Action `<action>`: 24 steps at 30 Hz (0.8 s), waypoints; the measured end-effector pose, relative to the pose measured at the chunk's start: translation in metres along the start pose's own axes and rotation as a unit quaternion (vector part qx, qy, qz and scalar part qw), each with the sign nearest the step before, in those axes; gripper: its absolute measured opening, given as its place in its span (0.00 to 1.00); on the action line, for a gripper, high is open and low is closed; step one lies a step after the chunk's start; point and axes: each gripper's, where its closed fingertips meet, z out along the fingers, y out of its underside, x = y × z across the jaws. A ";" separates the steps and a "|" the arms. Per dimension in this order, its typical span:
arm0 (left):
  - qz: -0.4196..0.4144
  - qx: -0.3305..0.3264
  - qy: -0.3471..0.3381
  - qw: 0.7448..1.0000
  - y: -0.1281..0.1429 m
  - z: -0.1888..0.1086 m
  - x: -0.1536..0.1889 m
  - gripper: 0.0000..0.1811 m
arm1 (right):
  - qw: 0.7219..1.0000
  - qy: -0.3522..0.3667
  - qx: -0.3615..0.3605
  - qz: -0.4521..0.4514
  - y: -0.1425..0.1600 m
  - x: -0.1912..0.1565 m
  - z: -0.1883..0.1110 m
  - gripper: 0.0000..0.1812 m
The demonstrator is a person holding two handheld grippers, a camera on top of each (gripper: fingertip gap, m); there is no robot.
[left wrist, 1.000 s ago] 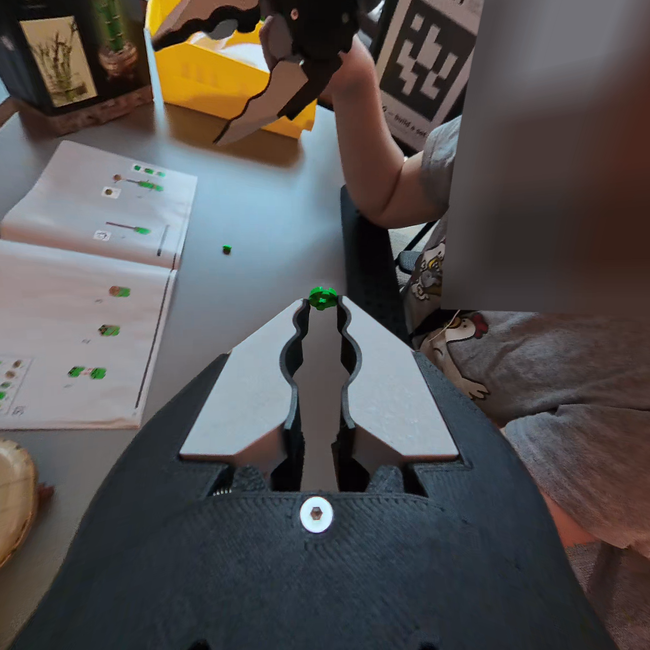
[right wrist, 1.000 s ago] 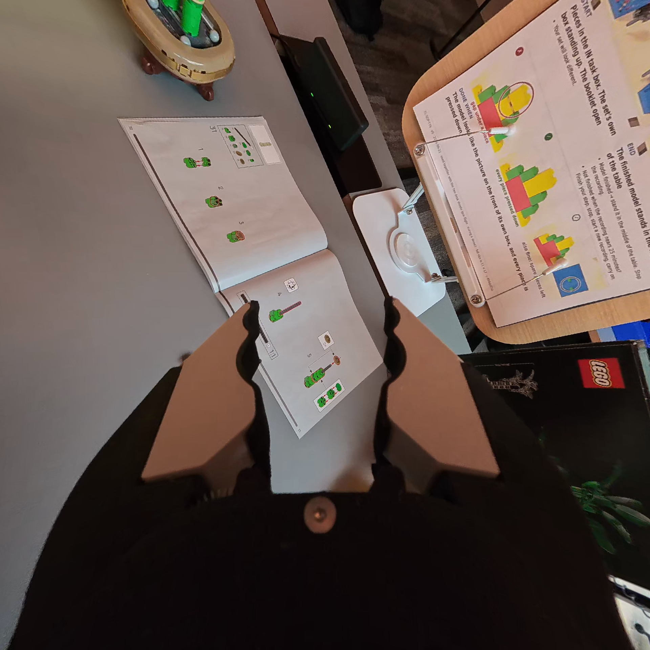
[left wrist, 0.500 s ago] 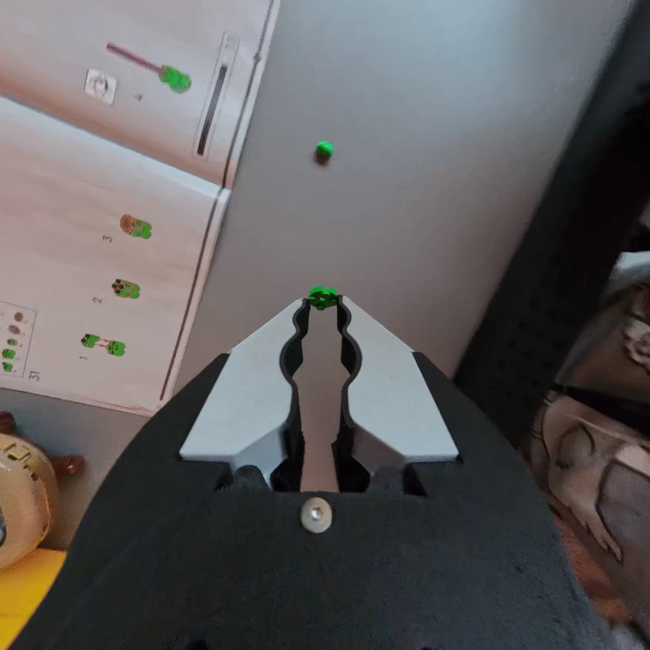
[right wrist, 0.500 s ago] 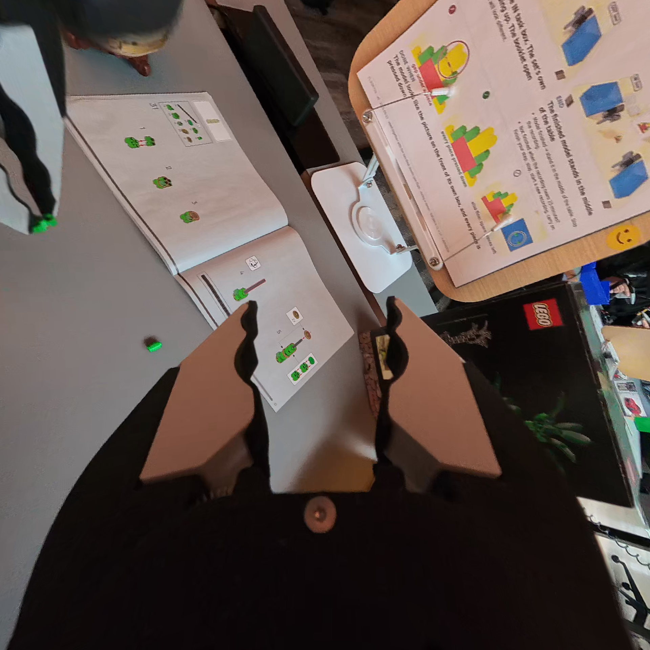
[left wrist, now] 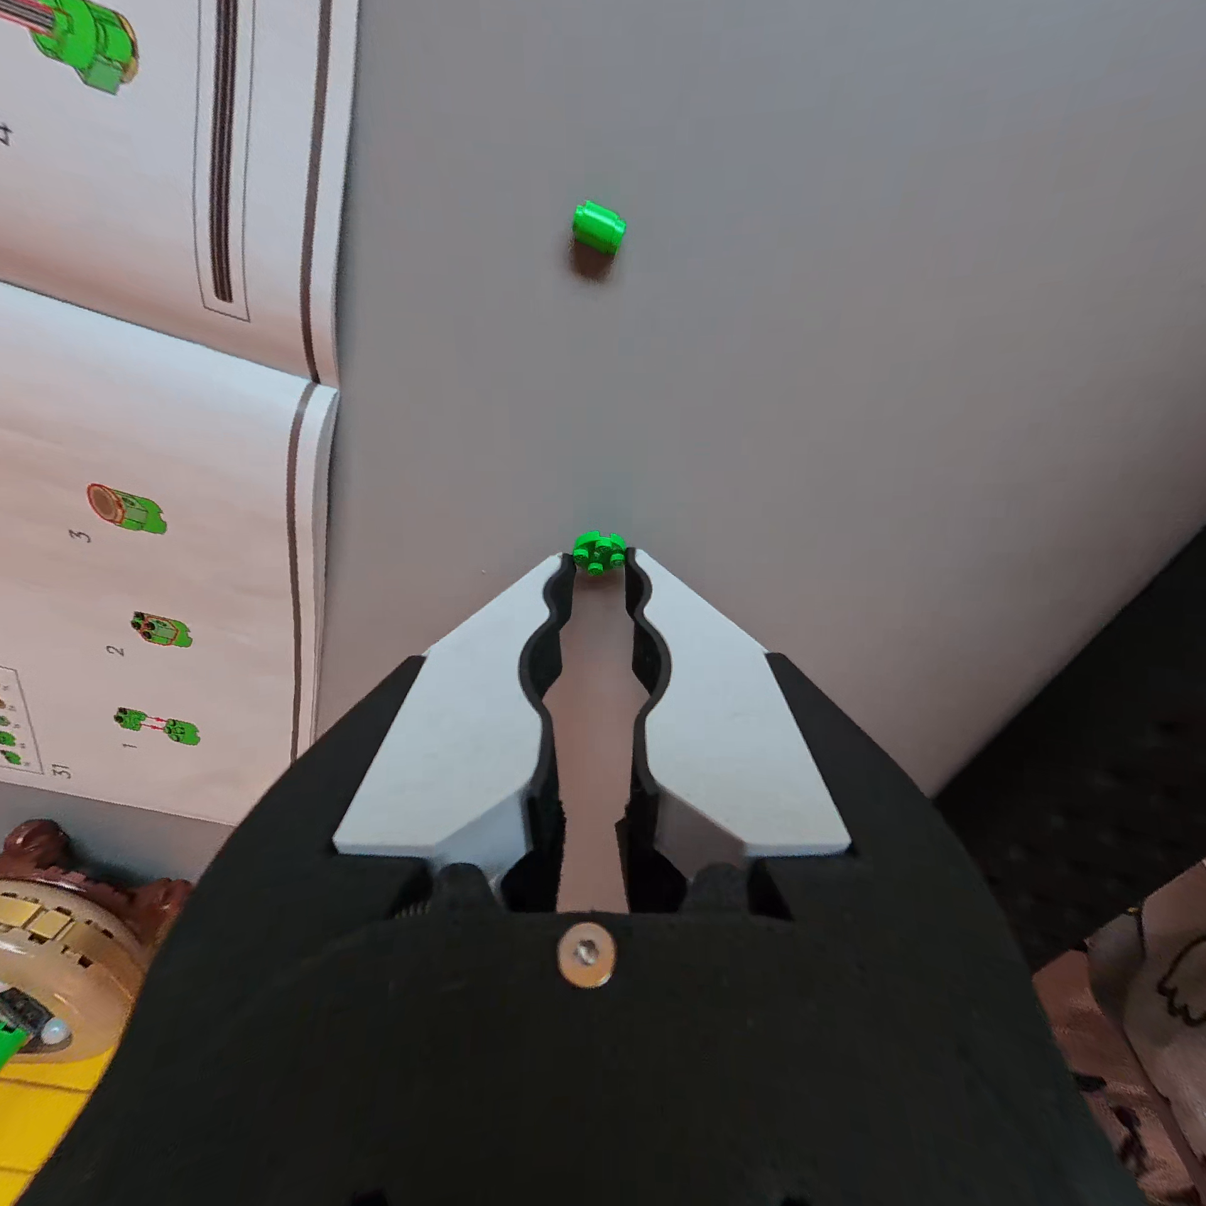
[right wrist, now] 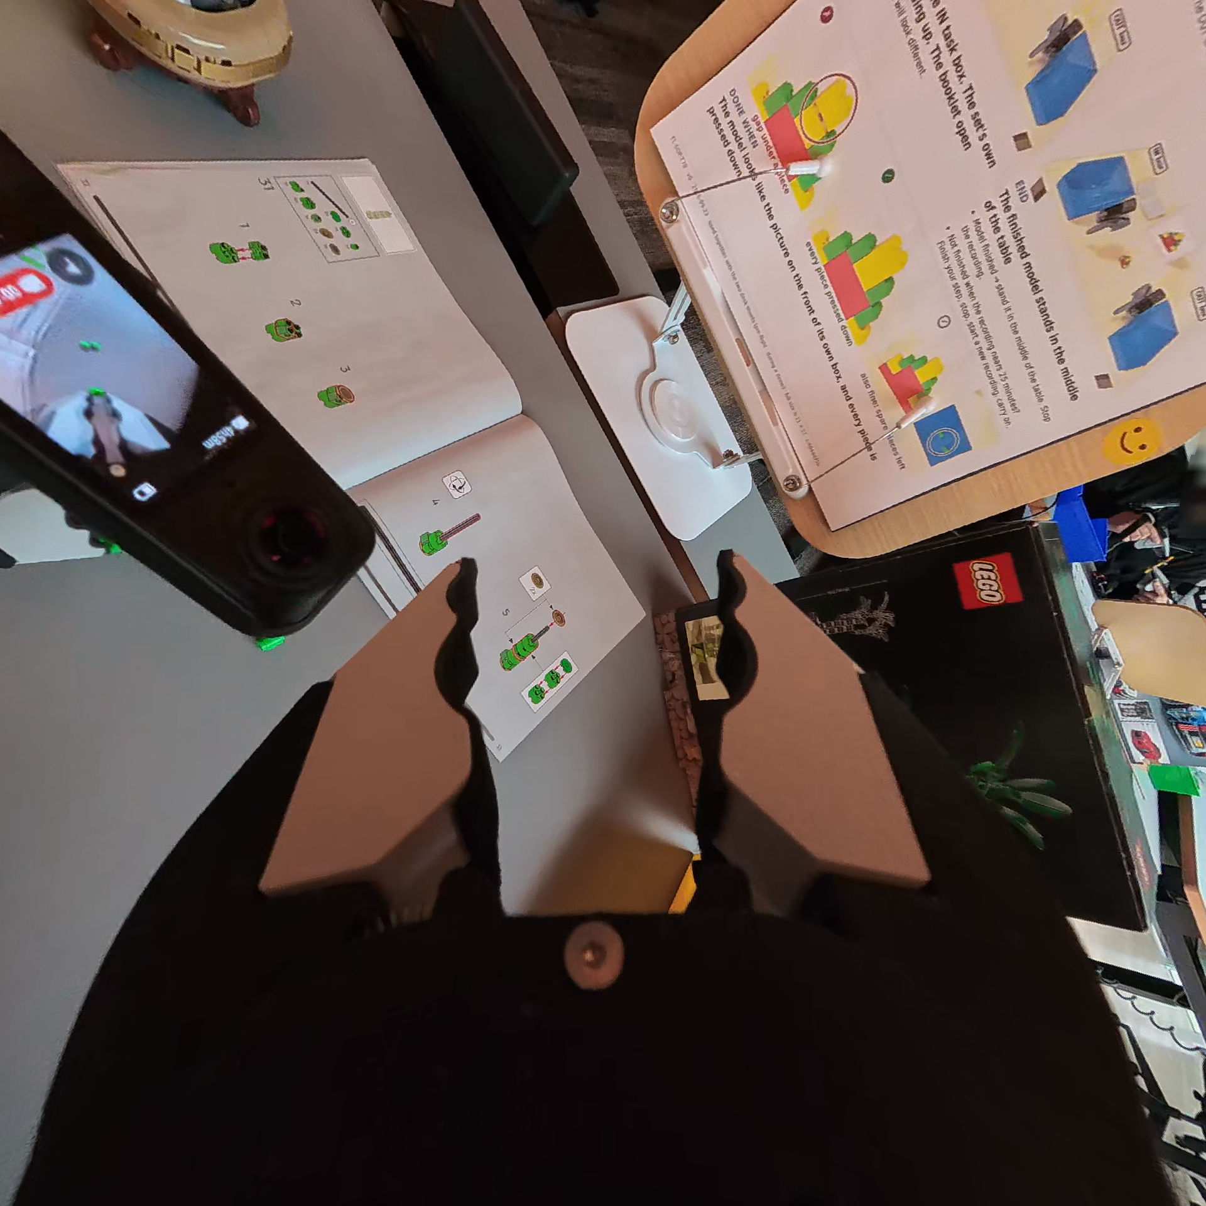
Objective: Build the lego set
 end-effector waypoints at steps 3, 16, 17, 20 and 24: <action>0.002 -0.016 0.003 1.000 0.000 0.005 -0.001 0.08 | 1.000 0.005 0.005 0.008 -0.001 0.003 -0.003 0.41; -0.004 0.024 0.021 0.999 -0.021 -0.001 -0.005 0.21 | 1.000 0.010 0.008 0.013 0.000 0.007 -0.006 0.41; -0.012 0.042 0.029 0.999 -0.024 -0.007 -0.007 0.21 | 1.000 0.011 0.009 0.013 0.000 0.008 -0.007 0.41; -0.035 0.108 0.039 0.993 -0.027 -0.042 -0.017 0.18 | 1.000 0.015 0.015 0.017 -0.001 0.010 -0.010 0.41; -0.086 0.242 -0.030 0.966 -0.010 -0.129 -0.054 0.18 | 0.999 0.014 0.024 0.022 -0.003 0.011 -0.010 0.41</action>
